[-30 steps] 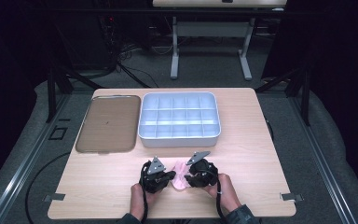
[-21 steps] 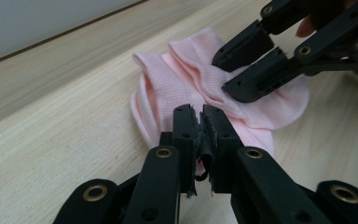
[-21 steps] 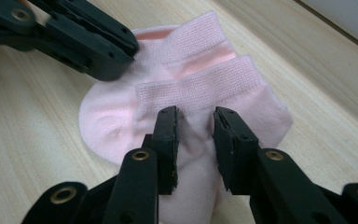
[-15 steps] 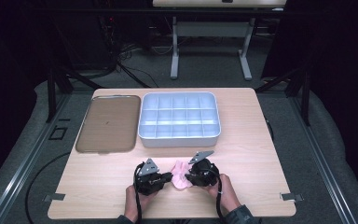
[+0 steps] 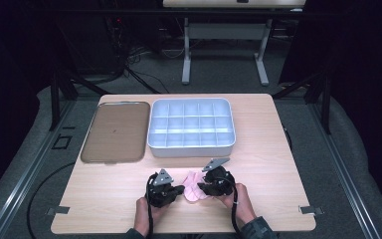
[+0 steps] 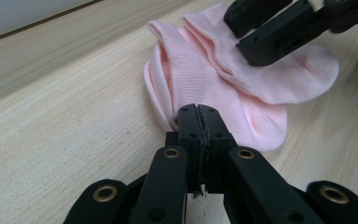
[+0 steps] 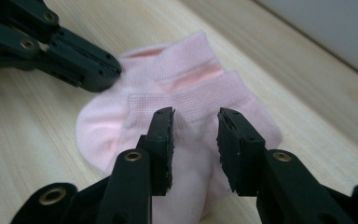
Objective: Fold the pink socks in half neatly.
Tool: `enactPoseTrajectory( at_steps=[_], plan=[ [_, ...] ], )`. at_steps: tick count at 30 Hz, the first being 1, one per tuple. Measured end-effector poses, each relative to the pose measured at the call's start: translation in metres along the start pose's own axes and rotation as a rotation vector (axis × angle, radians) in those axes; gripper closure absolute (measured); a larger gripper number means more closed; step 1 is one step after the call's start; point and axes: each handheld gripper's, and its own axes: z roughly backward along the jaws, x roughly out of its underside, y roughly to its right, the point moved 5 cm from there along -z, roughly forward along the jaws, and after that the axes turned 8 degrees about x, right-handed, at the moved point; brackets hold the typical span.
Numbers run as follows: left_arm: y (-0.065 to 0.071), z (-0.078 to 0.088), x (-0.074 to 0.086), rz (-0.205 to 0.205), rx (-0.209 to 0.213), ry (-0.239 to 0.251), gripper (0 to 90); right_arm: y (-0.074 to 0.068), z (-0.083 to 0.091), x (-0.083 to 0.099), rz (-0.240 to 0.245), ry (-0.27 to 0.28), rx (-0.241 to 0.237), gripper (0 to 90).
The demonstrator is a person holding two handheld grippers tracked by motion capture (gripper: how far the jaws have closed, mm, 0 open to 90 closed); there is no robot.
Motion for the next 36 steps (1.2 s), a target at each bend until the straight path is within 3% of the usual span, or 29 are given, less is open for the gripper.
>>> enactPoseTrajectory(
  at_steps=[3,5,9,14,17,22,25,27,30,33,34,36],
  plan=[
    [0.001,0.0,0.0,-0.003,-0.006,0.001,88.7,-0.002,-0.004,0.002,0.002,0.0,0.013,82.3],
    [0.001,0.0,0.0,-0.008,-0.01,0.0,88.9,-0.002,-0.005,0.002,-0.014,-0.001,0.025,86.3],
    [0.0,0.0,0.0,0.002,-0.001,0.002,89.2,-0.002,-0.002,0.001,-0.025,0.007,0.022,88.0],
    [0.0,0.0,0.0,0.001,-0.003,0.002,89.2,0.003,0.01,-0.005,-0.082,0.054,-0.017,88.4],
    [-0.001,0.0,0.0,0.025,0.008,0.005,89.2,0.004,0.017,-0.009,-0.089,0.078,-0.022,88.5],
    [-0.001,0.0,0.0,0.016,0.008,0.004,89.2,0.005,0.023,-0.014,-0.112,0.109,-0.059,88.6],
    [-0.001,0.0,0.0,0.014,0.006,0.004,89.2,0.003,0.016,-0.011,-0.081,0.051,-0.029,85.8],
    [0.0,0.0,0.0,0.008,0.002,0.002,89.1,0.0,0.008,-0.007,-0.034,-0.005,-0.002,69.8],
    [0.0,0.0,0.0,0.008,0.002,0.003,89.1,-0.004,0.006,-0.008,0.01,0.012,-0.002,64.4],
    [0.0,0.0,0.0,0.013,0.004,0.004,89.1,-0.006,0.004,-0.013,0.052,-0.003,0.024,62.6],
    [0.0,0.0,0.0,0.008,0.002,0.002,89.1,-0.007,0.0,-0.014,0.063,-0.024,0.012,62.9],
    [0.0,0.0,0.0,0.008,0.003,0.002,89.1,-0.008,-0.006,-0.014,0.076,-0.058,0.015,67.1]
  ],
)
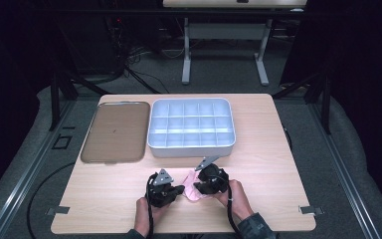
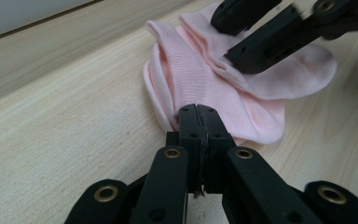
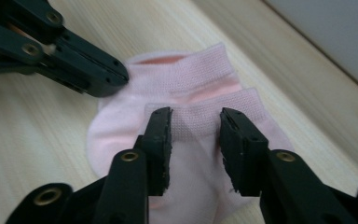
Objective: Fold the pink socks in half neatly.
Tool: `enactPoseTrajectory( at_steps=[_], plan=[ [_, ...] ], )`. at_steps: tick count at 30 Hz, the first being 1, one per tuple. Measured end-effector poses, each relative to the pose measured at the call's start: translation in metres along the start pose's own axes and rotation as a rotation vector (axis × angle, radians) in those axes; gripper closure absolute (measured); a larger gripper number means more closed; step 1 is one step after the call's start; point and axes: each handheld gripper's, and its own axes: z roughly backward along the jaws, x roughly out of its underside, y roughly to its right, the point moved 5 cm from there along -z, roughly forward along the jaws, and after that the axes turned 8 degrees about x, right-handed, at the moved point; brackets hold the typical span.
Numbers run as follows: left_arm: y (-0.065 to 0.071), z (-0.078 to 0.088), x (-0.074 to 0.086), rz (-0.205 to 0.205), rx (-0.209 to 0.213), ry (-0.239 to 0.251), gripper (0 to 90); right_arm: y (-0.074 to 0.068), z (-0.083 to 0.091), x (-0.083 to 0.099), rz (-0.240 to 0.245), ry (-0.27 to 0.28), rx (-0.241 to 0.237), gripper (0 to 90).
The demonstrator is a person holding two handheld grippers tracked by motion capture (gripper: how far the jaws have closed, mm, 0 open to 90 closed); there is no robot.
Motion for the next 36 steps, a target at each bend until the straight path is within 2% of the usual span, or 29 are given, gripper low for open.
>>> enactPoseTrajectory(
  at_steps=[2,4,8,12,16,19,23,27,29,31,34,36],
  plan=[
    [0.0,0.0,0.0,0.004,0.002,0.001,89.1,-0.001,-0.003,0.0,0.021,-0.015,-0.003,78.0],
    [0.0,0.0,0.0,-0.002,-0.002,0.001,89.1,-0.002,-0.002,0.0,0.021,-0.006,-0.002,85.2],
    [0.0,0.0,0.0,-0.002,-0.003,0.001,89.1,0.001,0.003,0.001,-0.002,0.02,-0.007,87.3],
    [0.0,0.0,0.0,-0.003,-0.004,0.0,89.1,0.005,0.016,0.0,-0.065,0.084,-0.025,87.7],
    [0.001,0.0,0.0,-0.004,-0.006,0.002,89.1,0.01,0.031,-0.004,-0.125,0.165,-0.078,87.6],
    [0.0,0.0,0.0,-0.002,-0.004,0.001,89.0,0.009,0.033,-0.011,-0.125,0.202,-0.12,87.6],
    [0.0,0.0,0.0,-0.002,-0.003,0.001,89.0,0.0,0.023,-0.018,-0.111,0.195,-0.132,87.6],
    [0.0,0.0,0.0,0.004,0.0,0.001,88.8,-0.007,0.008,-0.019,-0.095,0.155,-0.134,87.5],
    [0.0,0.0,0.0,0.007,0.002,0.001,88.8,-0.009,0.0,-0.017,-0.087,0.129,-0.113,87.4],
    [0.0,0.0,0.0,0.006,0.002,0.001,88.6,-0.012,-0.006,-0.014,-0.056,0.1,-0.083,87.0],
    [0.0,0.0,0.0,0.004,0.004,0.004,87.8,-0.013,-0.011,-0.012,-0.048,0.102,-0.082,86.6],
    [0.0,0.002,-0.001,0.005,0.031,0.018,84.1,-0.014,-0.011,-0.012,-0.046,0.094,-0.069,86.4]
  ],
)
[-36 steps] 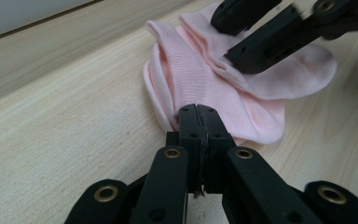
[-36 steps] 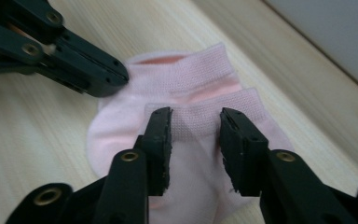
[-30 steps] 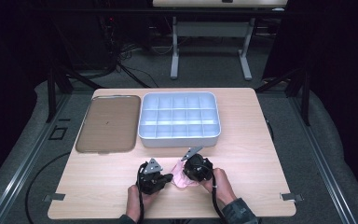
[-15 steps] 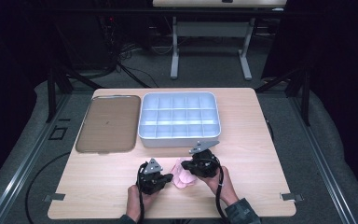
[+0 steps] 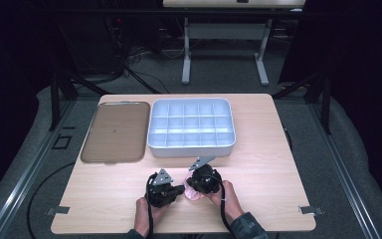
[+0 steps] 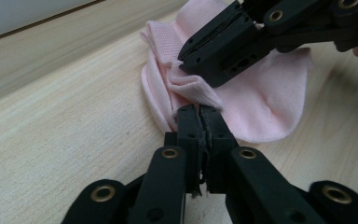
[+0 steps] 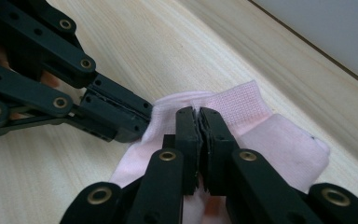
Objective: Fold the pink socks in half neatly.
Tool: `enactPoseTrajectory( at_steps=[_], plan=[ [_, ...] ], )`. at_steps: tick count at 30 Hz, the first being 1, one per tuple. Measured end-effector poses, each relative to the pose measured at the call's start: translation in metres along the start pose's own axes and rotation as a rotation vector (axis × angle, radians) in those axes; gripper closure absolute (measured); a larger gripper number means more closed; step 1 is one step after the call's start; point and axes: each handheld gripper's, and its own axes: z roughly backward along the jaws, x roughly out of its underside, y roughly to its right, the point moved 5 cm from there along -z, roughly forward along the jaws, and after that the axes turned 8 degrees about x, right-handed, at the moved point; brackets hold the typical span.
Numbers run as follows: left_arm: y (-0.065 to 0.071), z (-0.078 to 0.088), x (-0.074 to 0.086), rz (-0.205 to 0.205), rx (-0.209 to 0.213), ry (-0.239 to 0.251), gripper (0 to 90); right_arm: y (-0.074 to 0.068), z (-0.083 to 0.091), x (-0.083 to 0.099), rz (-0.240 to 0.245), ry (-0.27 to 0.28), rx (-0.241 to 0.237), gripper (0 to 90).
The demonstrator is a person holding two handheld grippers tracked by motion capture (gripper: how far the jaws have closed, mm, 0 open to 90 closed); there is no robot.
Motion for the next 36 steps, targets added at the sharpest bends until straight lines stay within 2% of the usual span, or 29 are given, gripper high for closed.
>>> enactPoseTrajectory(
  at_steps=[4,6,7,8,9,10,11,13,14,15,17,19,21,23,25,26,29,31,36],
  plan=[
    [-0.002,0.015,-0.004,0.035,0.024,0.113,83.3,-0.003,-0.002,0.0,0.024,0.009,0.016,84.9],
    [-0.002,0.023,-0.007,0.03,0.013,0.137,83.4,-0.001,0.0,0.0,0.019,0.008,-0.007,82.1],
    [0.0,0.028,-0.01,0.027,0.011,0.147,83.4,0.0,0.003,-0.001,0.0,0.037,-0.028,80.3],
    [0.001,0.031,-0.013,0.021,-0.001,0.164,83.4,0.002,0.01,-0.002,-0.025,0.103,-0.063,78.0],
    [0.002,0.035,-0.016,0.011,0.005,0.163,83.4,0.005,0.019,-0.003,-0.074,0.168,-0.09,76.0],
    [0.003,0.037,-0.02,0.0,-0.001,0.158,83.4,0.009,0.029,-0.003,-0.107,0.205,-0.1,75.3],
    [0.004,0.037,-0.022,-0.011,-0.005,0.154,83.4,0.015,0.041,-0.002,-0.125,0.236,-0.078,75.0],
    [0.008,0.033,-0.027,-0.029,-0.008,0.139,83.3,0.021,0.052,0.004,-0.13,0.223,-0.014,75.1],
    [0.01,0.03,-0.029,-0.036,-0.001,0.136,83.3,0.023,0.055,0.01,-0.117,0.191,0.027,75.1],
    [0.013,0.028,-0.031,-0.045,0.004,0.133,83.3,0.024,0.055,0.016,-0.115,0.17,0.037,75.3],
    [0.02,0.016,-0.036,-0.059,0.024,0.094,83.3,0.022,0.049,0.025,-0.103,0.118,0.068,75.4],
    [0.023,0.004,-0.038,-0.089,0.006,0.042,83.3,0.018,0.042,0.03,-0.086,0.093,0.072,75.3],
    [0.022,-0.005,-0.036,-0.093,-0.011,0.001,83.3,0.014,0.037,0.032,-0.058,0.075,0.072,75.2],
    [0.017,-0.01,-0.031,-0.079,-0.044,-0.038,83.5,0.01,0.032,0.034,-0.044,0.058,0.078,75.0],
    [0.01,-0.011,-0.024,-0.062,-0.065,-0.056,83.7,0.009,0.025,0.039,-0.006,0.013,0.119,75.2],
    [0.008,-0.011,-0.021,-0.055,-0.069,-0.064,83.8,0.009,0.024,0.041,-0.001,0.019,0.123,76.0],
    [0.004,-0.011,-0.014,-0.043,-0.06,-0.043,85.9,0.009,0.023,0.043,-0.01,0.037,0.12,75.9],
    [0.003,-0.01,-0.012,-0.048,-0.059,-0.042,87.3,0.009,0.023,0.043,-0.001,0.038,0.119,75.5],
    [0.003,-0.01,-0.009,-0.054,-0.062,-0.01,89.3,0.01,0.023,0.045,-0.016,0.066,0.114,73.7]
  ],
)
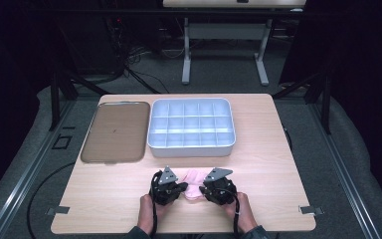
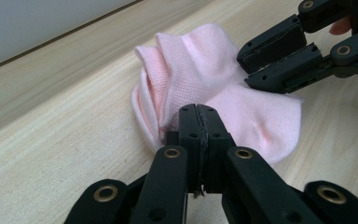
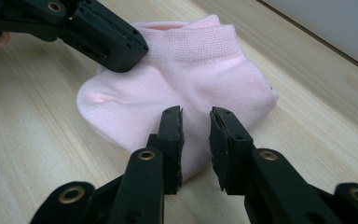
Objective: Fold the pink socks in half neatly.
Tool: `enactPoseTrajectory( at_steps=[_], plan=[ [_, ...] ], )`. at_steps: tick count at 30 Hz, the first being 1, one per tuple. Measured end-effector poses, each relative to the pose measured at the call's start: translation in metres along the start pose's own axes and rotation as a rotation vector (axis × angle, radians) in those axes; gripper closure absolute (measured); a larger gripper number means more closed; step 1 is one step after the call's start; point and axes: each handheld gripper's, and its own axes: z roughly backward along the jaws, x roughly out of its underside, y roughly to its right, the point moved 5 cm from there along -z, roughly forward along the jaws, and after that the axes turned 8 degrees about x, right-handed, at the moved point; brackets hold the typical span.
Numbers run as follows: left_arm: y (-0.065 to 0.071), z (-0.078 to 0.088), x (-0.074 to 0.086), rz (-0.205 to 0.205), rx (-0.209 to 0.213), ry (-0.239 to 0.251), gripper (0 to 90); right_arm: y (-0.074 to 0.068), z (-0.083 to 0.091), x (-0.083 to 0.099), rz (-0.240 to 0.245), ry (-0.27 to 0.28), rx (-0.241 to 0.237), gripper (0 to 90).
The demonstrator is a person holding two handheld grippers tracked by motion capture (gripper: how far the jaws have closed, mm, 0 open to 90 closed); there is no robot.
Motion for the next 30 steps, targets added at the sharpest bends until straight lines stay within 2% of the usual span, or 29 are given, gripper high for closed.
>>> enactPoseTrajectory(
  at_steps=[2,5,6,8,11,12,14,16,18,20,24,28,30],
  plan=[
    [0.0,0.0,0.0,-0.002,0.0,0.0,89.4,0.0,0.0,0.001,-0.005,0.005,0.0,72.5],
    [0.0,0.002,-0.001,-0.004,-0.006,-0.003,89.3,0.005,0.005,0.002,-0.059,0.032,-0.025,66.6],
    [0.001,0.004,-0.002,-0.013,-0.012,0.004,89.2,0.008,0.008,0.003,-0.093,0.051,-0.037,66.6],
    [0.002,0.012,-0.008,-0.014,-0.005,0.055,88.6,0.015,0.015,0.004,-0.167,0.083,-0.051,64.8],
    [0.003,0.021,-0.017,-0.024,-0.011,0.087,88.3,0.022,0.02,0.007,-0.235,0.063,-0.045,62.2],
    [0.003,0.021,-0.02,-0.031,-0.011,0.084,88.2,0.023,0.02,0.008,-0.263,0.06,-0.047,61.3],
    [0.002,0.018,-0.023,-0.053,-0.013,0.06,87.9,0.023,0.019,0.009,-0.286,0.045,-0.044,59.3],
    [0.002,0.014,-0.023,-0.06,-0.001,0.043,87.8,0.023,0.017,0.01,-0.298,0.031,-0.041,56.7],
    [0.0,0.006,-0.019,-0.081,-0.019,-0.007,87.9,0.022,0.014,0.01,-0.303,0.008,-0.03,56.4],
    [-0.002,0.002,-0.015,-0.09,-0.031,-0.032,88.1,0.021,0.011,0.01,-0.308,0.004,-0.039,56.7],
    [-0.002,0.0,-0.01,-0.091,-0.036,-0.034,88.6,0.017,0.006,0.01,-0.284,-0.025,-0.038,58.9],
    [-0.003,-0.001,-0.008,-0.082,-0.022,-0.025,89.3,0.015,0.003,0.009,-0.292,-0.037,-0.046,63.0],
    [-0.003,-0.001,-0.006,-0.09,-0.023,-0.02,89.4,0.014,0.002,0.009,-0.294,-0.032,-0.051,72.6]
  ],
)
